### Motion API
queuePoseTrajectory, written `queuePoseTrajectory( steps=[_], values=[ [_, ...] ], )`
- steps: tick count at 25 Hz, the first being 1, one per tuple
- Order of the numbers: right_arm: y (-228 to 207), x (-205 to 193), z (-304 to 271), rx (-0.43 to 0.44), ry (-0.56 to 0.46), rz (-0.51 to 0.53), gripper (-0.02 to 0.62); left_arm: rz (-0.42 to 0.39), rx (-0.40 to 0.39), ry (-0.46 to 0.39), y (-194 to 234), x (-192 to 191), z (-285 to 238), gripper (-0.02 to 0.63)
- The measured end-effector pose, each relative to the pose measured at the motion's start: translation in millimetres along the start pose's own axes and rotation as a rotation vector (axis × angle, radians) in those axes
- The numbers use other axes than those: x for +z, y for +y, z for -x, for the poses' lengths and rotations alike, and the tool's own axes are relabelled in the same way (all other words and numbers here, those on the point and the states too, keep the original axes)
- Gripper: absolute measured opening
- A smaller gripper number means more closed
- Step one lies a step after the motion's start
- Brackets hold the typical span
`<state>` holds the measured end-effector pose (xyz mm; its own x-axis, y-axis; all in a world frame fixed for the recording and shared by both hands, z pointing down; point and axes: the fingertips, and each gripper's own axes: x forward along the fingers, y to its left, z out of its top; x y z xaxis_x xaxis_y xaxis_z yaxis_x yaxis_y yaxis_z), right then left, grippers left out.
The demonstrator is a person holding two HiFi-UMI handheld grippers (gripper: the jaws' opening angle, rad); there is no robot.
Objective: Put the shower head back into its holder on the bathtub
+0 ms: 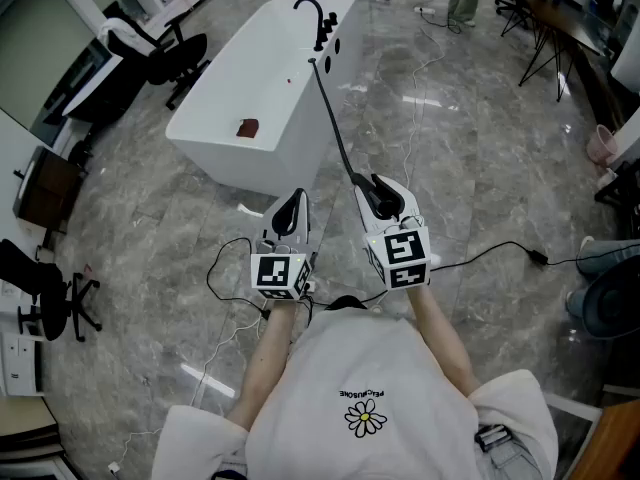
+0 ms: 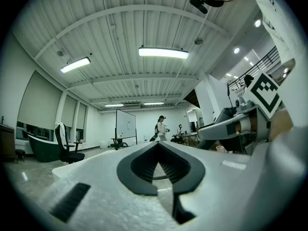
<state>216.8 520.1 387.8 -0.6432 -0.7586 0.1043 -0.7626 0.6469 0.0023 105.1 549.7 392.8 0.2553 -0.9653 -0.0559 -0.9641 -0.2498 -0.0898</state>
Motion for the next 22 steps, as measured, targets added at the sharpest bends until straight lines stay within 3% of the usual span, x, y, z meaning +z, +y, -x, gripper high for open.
queuePoseTrajectory(
  steps=[7, 15, 22],
  values=[
    [-10, 1, 3, -0.018, -0.014, -0.031, 0.12, -0.037, -0.023, 0.021, -4, 6, -7, -0.002],
    [-24, 25, 5, -0.035, -0.109, -0.086, 0.12, -0.074, -0.047, 0.077, -7, 18, -13, -0.002],
    [-39, 22, 5, -0.07, -0.145, -0.079, 0.12, -0.034, -0.029, 0.046, -4, 13, -22, 0.051]
  ],
)
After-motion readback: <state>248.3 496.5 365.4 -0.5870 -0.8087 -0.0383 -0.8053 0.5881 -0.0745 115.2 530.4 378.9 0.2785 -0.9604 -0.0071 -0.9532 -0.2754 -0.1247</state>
